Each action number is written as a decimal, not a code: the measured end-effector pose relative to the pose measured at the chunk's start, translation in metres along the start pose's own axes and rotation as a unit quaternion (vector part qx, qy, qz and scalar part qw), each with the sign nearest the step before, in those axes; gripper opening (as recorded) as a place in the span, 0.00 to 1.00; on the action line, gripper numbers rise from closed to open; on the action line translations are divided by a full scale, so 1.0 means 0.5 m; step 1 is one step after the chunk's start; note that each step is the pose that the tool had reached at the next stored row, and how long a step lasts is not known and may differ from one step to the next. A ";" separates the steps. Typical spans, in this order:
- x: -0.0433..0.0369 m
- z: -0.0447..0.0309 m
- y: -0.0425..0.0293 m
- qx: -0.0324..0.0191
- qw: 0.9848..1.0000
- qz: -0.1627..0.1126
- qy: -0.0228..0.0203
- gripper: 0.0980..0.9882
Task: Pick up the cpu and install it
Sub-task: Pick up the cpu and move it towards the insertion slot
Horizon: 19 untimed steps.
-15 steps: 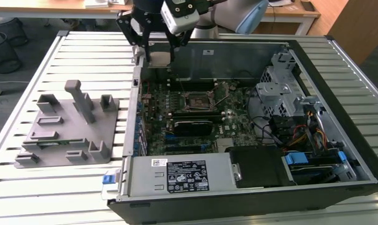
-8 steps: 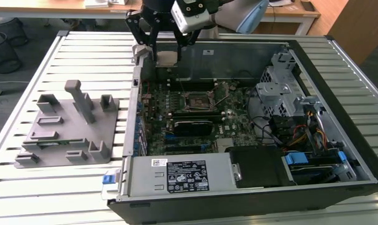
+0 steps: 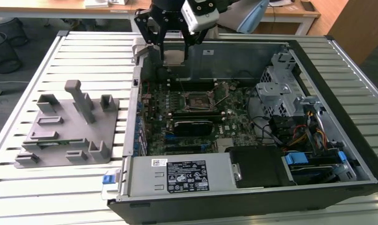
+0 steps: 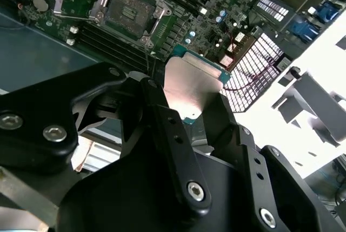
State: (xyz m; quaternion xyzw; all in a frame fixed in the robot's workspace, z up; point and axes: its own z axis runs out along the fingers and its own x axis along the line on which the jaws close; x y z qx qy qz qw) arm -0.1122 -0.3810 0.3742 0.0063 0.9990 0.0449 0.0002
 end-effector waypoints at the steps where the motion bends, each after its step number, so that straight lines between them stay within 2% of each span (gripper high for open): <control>1: -0.004 0.000 0.001 0.000 1.000 0.000 0.000 0.48; 7: -0.033 0.000 0.003 0.000 1.000 0.000 0.000 0.48; 19: -0.066 0.001 0.007 0.000 1.000 0.000 0.000 0.48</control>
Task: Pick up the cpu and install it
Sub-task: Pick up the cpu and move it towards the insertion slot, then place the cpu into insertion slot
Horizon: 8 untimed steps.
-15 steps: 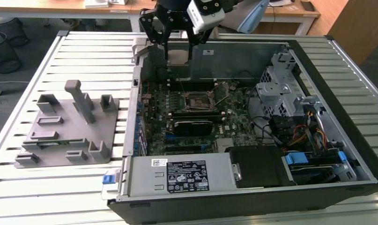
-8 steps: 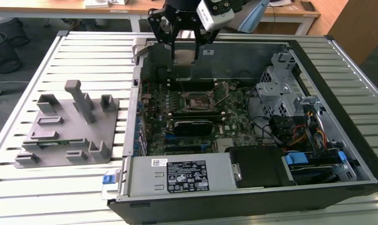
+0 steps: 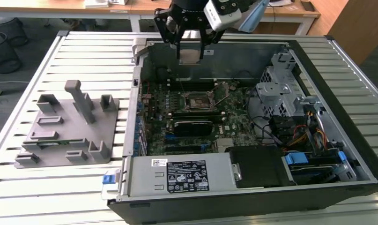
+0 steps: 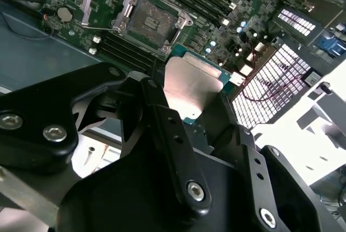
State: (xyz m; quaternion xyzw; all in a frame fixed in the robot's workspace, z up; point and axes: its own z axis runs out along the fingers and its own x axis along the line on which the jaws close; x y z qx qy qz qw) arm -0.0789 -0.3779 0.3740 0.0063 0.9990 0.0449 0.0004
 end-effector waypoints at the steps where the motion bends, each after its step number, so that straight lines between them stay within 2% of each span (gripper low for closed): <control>1: -0.003 0.000 0.000 0.000 1.000 0.000 0.000 0.48; 8: -0.012 0.000 0.000 0.001 1.000 0.001 0.000 0.48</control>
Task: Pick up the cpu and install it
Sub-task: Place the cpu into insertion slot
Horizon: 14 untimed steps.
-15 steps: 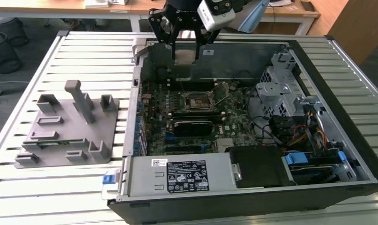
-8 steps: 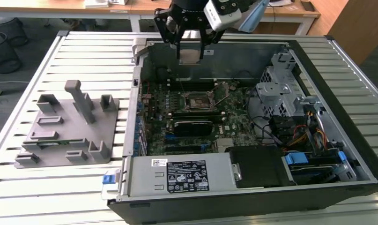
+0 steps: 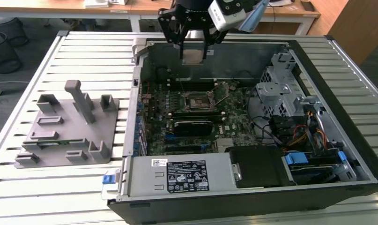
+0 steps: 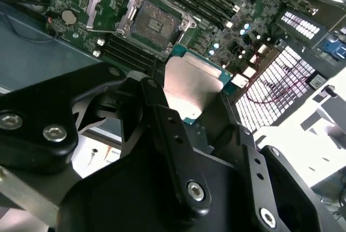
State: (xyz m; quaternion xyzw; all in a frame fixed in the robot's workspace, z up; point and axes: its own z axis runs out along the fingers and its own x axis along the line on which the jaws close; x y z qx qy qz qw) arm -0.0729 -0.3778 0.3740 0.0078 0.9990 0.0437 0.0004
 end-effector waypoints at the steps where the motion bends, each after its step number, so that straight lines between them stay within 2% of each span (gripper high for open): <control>1: -0.001 0.000 0.000 0.000 1.000 0.000 0.000 0.48; 5: -0.003 0.000 0.000 0.001 1.000 0.005 -0.001 0.48; 8: -0.003 0.000 0.001 0.001 1.000 0.023 -0.002 0.48; 11: -0.003 0.000 0.001 0.001 0.999 0.046 -0.004 0.48; 14: -0.003 0.001 0.001 0.001 0.998 0.070 -0.007 0.48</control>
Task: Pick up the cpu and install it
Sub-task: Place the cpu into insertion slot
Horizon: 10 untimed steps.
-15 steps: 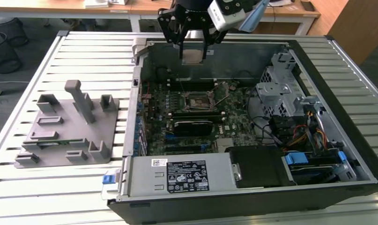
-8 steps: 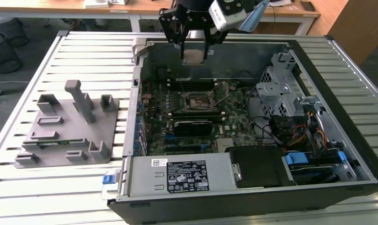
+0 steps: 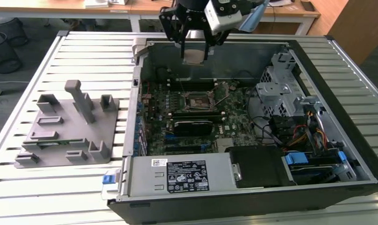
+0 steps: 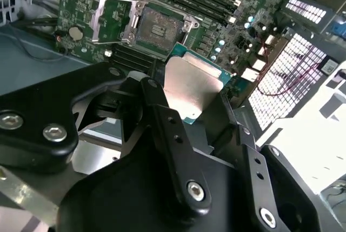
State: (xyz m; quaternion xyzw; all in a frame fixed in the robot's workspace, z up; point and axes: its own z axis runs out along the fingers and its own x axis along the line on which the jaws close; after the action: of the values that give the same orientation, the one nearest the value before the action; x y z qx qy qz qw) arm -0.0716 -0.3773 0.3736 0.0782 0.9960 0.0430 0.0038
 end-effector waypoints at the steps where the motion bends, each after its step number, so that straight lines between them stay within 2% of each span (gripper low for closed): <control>1: 0.000 0.000 0.000 0.000 1.000 0.008 -0.001 0.48; 5: 0.000 0.000 0.000 0.000 0.999 0.040 -0.004 0.48; 10: 0.000 0.000 0.001 0.000 0.997 0.075 -0.007 0.48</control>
State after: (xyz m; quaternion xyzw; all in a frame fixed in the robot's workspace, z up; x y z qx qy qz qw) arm -0.0716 -0.3766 0.3736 0.1525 0.9874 0.0424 0.0071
